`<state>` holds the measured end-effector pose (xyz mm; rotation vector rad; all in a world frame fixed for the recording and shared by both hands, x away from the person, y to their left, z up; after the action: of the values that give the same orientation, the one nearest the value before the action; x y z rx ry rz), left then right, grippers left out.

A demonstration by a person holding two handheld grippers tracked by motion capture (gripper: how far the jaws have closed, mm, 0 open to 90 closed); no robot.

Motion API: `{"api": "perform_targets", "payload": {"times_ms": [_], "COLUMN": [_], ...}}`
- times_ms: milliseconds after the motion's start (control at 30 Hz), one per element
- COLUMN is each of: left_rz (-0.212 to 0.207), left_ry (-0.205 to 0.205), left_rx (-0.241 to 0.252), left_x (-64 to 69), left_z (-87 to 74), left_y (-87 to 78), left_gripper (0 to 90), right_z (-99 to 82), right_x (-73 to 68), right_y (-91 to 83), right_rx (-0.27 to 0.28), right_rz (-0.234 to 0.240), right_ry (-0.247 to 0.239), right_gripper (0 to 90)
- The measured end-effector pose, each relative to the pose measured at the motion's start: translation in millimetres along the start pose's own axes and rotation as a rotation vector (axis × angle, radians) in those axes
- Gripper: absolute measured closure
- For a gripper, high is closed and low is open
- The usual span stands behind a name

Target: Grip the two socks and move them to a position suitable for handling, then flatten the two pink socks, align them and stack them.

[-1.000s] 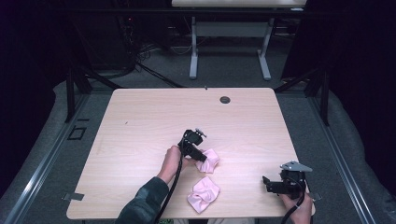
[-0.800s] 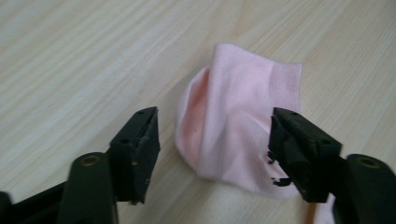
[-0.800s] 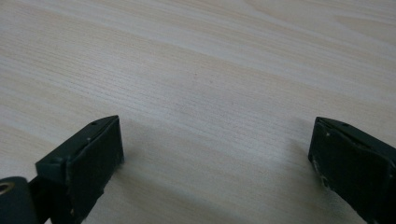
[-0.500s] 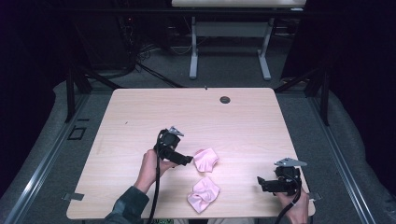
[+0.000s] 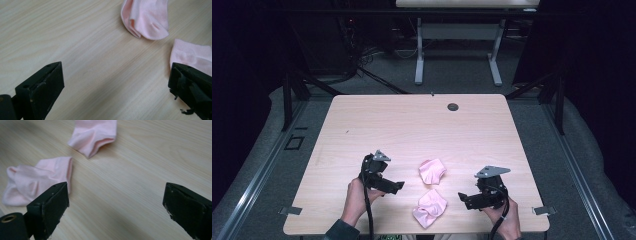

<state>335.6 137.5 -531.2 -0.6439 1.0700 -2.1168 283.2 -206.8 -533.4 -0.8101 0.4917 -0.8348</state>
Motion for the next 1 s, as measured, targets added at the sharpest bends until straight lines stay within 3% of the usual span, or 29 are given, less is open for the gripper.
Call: {"api": "perform_targets", "payload": {"times_ms": [267, 467, 667, 767, 1000], "left_rz": [0.015, 0.008, -0.034, -0.078, -0.16], "left_ry": [-0.018, -0.04, -0.031, -0.028, 0.008], "left_rx": [0.012, 0.014, 0.0, 0.003, 0.002], "left_x": [1.4, 10.8, 27.7, 36.3, 55.2], "left_z": [-23.4, -41.5, -49.9, -53.0, -53.8], "left_y": [-6.8, -6.7, -2.8, -0.1, 6.8], "left_gripper": [0.1, 0.2, 1.7, 4.7, 26.2], "right_z": [11.8, 20.8, 24.3, 23.6, 20.0], "right_x": [-20.6, -37.7, -49.2, -51.8, -56.0], "right_y": [16.3, 37.1, 53.7, 59.2, 63.8], "right_rx": [-0.027, -0.098, -0.174, -0.205, -0.228], "right_rz": [0.042, 0.082, 0.099, 0.099, 0.119], "right_ry": [-0.05, -0.089, -0.12, -0.116, -0.114], "right_gripper": [14.6, 27.3, 45.1, 55.3, 78.6]}}
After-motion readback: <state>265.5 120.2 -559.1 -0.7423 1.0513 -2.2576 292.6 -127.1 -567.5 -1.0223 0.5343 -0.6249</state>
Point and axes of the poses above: each handheld gripper's, and its own axes: y roughly forward along the jaws, z roughly out of its top, x roughly to its right, the point moved 1 cm from there along y, roughly forward along the jaws, and after that the axes turned 5 degrees about -x, right-handed, at the moved point
